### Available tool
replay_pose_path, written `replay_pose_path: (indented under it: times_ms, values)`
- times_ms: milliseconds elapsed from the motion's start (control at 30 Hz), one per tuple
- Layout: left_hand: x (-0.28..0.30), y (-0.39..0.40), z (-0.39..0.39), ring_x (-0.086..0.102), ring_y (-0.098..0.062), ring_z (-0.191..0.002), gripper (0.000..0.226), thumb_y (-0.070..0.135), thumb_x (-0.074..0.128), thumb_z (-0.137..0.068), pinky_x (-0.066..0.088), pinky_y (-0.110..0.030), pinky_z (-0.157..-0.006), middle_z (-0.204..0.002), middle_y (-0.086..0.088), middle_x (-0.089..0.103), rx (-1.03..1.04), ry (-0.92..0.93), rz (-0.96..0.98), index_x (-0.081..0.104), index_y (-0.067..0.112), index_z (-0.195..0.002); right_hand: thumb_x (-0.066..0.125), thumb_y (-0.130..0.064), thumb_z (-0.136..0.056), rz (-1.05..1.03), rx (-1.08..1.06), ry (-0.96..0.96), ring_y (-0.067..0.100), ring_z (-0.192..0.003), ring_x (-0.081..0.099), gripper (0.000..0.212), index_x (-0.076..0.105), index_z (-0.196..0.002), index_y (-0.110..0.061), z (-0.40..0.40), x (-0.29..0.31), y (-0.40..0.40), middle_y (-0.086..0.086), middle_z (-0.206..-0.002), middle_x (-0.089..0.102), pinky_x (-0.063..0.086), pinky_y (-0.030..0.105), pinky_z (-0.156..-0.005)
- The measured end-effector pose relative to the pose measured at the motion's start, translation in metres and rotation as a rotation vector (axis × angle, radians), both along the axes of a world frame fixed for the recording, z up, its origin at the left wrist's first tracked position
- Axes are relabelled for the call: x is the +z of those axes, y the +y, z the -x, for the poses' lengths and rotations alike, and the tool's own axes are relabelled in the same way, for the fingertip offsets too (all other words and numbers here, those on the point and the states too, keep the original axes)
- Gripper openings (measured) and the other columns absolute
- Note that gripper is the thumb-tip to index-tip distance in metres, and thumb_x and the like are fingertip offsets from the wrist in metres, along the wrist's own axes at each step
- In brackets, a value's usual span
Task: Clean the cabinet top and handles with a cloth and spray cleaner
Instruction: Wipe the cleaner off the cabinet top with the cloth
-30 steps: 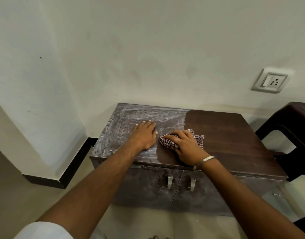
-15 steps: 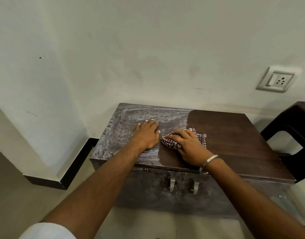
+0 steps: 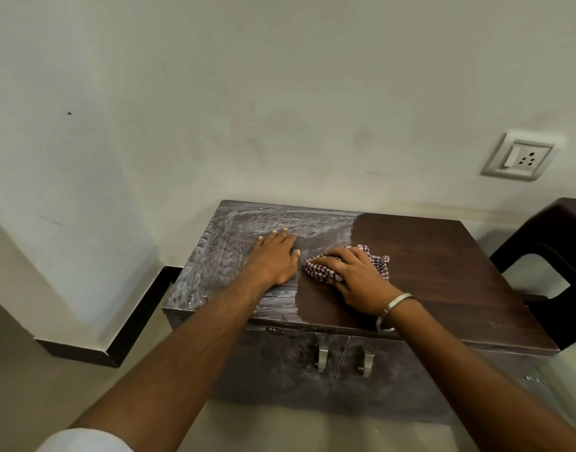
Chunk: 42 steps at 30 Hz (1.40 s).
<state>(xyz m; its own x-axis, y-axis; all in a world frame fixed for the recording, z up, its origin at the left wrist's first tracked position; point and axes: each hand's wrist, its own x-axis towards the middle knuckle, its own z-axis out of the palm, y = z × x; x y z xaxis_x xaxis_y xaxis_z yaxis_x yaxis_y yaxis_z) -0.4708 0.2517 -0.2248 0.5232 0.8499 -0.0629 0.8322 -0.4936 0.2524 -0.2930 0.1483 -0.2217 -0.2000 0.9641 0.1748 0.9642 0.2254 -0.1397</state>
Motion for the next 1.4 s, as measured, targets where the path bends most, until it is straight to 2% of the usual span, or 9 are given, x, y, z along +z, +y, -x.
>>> replay_pose_path:
  times_ms: [200,267,467,733,933,1200,1400]
  values:
    - [0.001,0.002,-0.001,0.005,-0.022,-0.151,0.056,0.039,0.025,-0.104,0.004,-0.044,-0.123,-0.164,-0.003,0.008,-0.013,0.001,-0.012,0.014,0.018,-0.156,0.044,-0.031,-0.097,0.039,-0.088,-0.074,0.028,-0.134,0.028,0.046,0.036,-0.143,-0.031,-0.009,0.005,0.016,0.001,-0.147,0.036,0.014,0.034,-0.114]
    - [0.0,0.004,-0.002,0.005,-0.022,-0.151,0.056,0.039,0.025,-0.104,0.004,-0.044,-0.123,-0.164,-0.002,0.008,-0.011,0.003,-0.013,0.015,0.018,-0.156,0.043,-0.032,-0.097,0.051,-0.104,-0.057,0.029,-0.134,0.027,0.046,0.035,-0.143,-0.033,-0.001,0.005,0.023,0.0,-0.147,0.035,0.017,0.036,-0.115]
    - [-0.002,0.009,-0.004,0.007,-0.022,-0.151,0.057,0.04,0.026,-0.104,0.007,-0.044,-0.123,-0.164,-0.002,0.01,-0.007,0.008,-0.018,0.016,0.018,-0.155,0.048,-0.027,-0.096,-0.001,-0.003,-0.025,0.029,-0.129,0.032,0.045,0.043,-0.14,-0.026,0.002,0.0,0.01,0.003,-0.143,0.041,0.02,0.035,-0.112]
    - [0.0,0.009,-0.004,0.007,-0.022,-0.15,0.056,0.039,0.025,-0.104,0.006,-0.044,-0.123,-0.163,-0.002,0.011,-0.012,-0.009,-0.017,0.017,0.019,-0.155,0.044,-0.03,-0.097,0.033,-0.108,-0.052,0.029,-0.133,0.028,0.045,0.038,-0.142,-0.03,-0.004,0.005,0.03,0.001,-0.146,0.038,0.016,0.035,-0.114]
    - [0.002,0.011,-0.005,0.007,-0.022,-0.15,0.055,0.038,0.025,-0.104,0.007,-0.044,-0.123,-0.163,-0.002,0.01,-0.014,0.001,-0.019,0.016,0.019,-0.155,0.048,-0.027,-0.096,0.01,-0.018,-0.023,0.028,-0.13,0.031,0.045,0.042,-0.141,-0.026,-0.004,0.003,0.017,0.001,-0.143,0.04,0.018,0.034,-0.113]
    - [-0.001,0.017,-0.007,0.007,-0.022,-0.151,0.055,0.039,0.024,-0.104,0.008,-0.045,-0.122,-0.164,-0.002,0.01,-0.008,0.005,-0.029,0.016,0.02,-0.155,0.043,-0.029,-0.097,0.03,-0.101,-0.06,0.029,-0.133,0.029,0.046,0.038,-0.142,-0.031,-0.003,0.007,0.036,0.001,-0.146,0.037,0.016,0.033,-0.113]
    - [-0.002,0.022,-0.011,0.007,-0.022,-0.151,0.055,0.038,0.026,-0.105,0.008,-0.044,-0.122,-0.164,-0.001,0.009,-0.003,-0.002,-0.017,0.017,0.019,-0.156,0.046,-0.026,-0.096,-0.003,-0.032,-0.048,0.026,-0.131,0.028,0.047,0.039,-0.143,-0.026,0.004,0.004,0.024,0.001,-0.146,0.037,0.015,0.031,-0.113]
